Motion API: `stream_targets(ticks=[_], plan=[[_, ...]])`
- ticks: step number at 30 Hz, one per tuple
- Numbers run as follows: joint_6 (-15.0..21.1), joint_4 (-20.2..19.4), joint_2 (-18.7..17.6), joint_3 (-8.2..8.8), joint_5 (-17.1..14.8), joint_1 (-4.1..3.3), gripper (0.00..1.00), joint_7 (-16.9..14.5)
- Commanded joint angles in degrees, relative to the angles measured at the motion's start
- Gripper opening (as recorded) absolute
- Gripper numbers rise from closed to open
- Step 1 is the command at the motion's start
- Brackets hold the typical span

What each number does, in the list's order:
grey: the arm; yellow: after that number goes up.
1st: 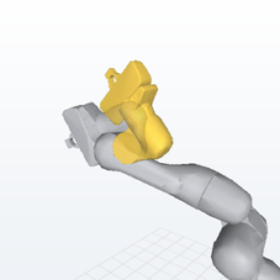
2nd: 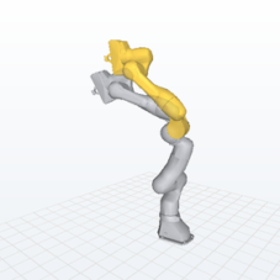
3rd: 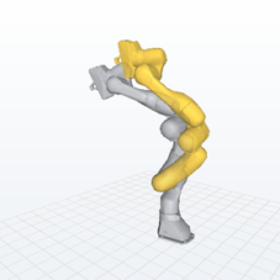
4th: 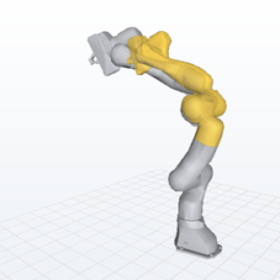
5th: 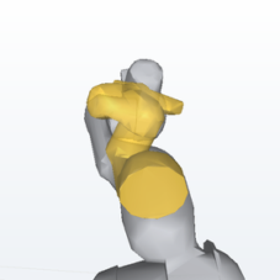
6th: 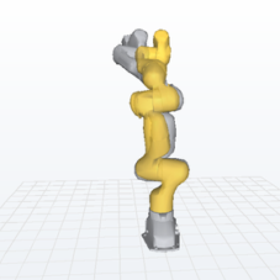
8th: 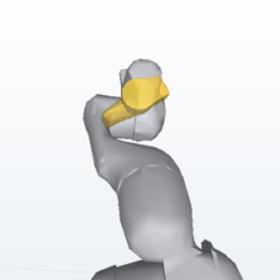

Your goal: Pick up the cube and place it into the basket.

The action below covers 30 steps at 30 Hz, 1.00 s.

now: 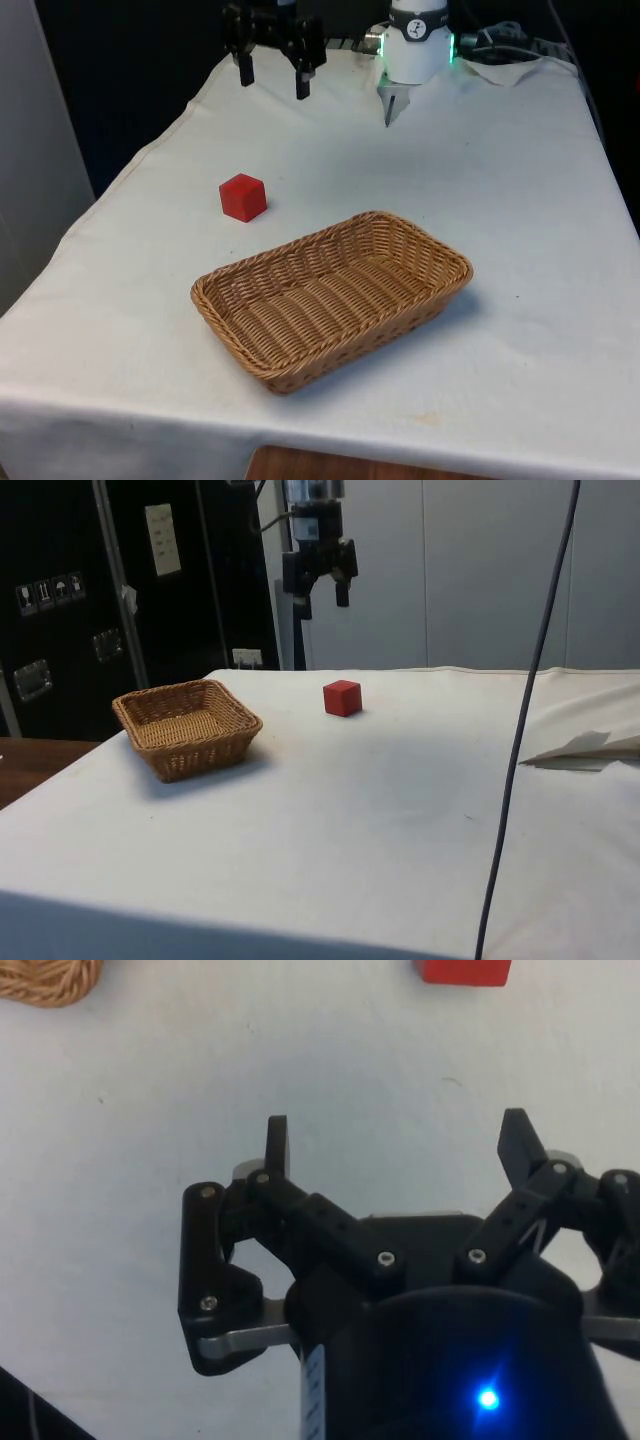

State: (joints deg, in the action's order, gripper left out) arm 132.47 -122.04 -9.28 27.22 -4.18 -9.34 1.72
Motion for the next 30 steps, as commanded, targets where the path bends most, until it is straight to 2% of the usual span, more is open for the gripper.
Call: stream_targets(ticks=[1, 4, 5, 6, 10, 11, 14, 15, 16, 22, 24, 25, 30], plan=[[0.8, -0.17, -0.29, -0.11, -1.09, 0.34, 1.0, -0.92], [1.38, -0.11, -1.09, 0.4, -2.35, 0.4, 1.0, -2.29], [1.03, -0.06, -1.09, 0.69, -1.55, 0.11, 1.0, -1.78], [1.6, -0.11, -1.26, 0.46, -2.64, 0.4, 1.0, -2.69], [2.52, -0.23, -2.12, 0.69, -4.13, 0.46, 1.0, -4.58], [3.04, -0.23, -2.64, 0.74, -4.98, 0.52, 1.0, -5.84], [3.9, -0.29, -3.44, 0.8, -5.79, 0.34, 1.0, -7.51], [3.09, -0.06, -3.38, 1.15, -5.04, 0.23, 1.0, -6.65], [4.24, -0.29, -3.67, 0.8, -6.02, 0.34, 1.0, -8.02], [5.79, -0.69, -5.04, 0.69, -7.56, 0.4, 1.0, -12.03], [5.16, -0.46, -5.27, 1.15, -6.99, 0.17, 1.0, -11.75], [6.07, -0.69, -5.56, 0.86, -7.79, 0.4, 1.0, -12.89], [7.22, -0.57, -6.99, 1.38, -6.99, 0.23, 1.0, -13.35]])
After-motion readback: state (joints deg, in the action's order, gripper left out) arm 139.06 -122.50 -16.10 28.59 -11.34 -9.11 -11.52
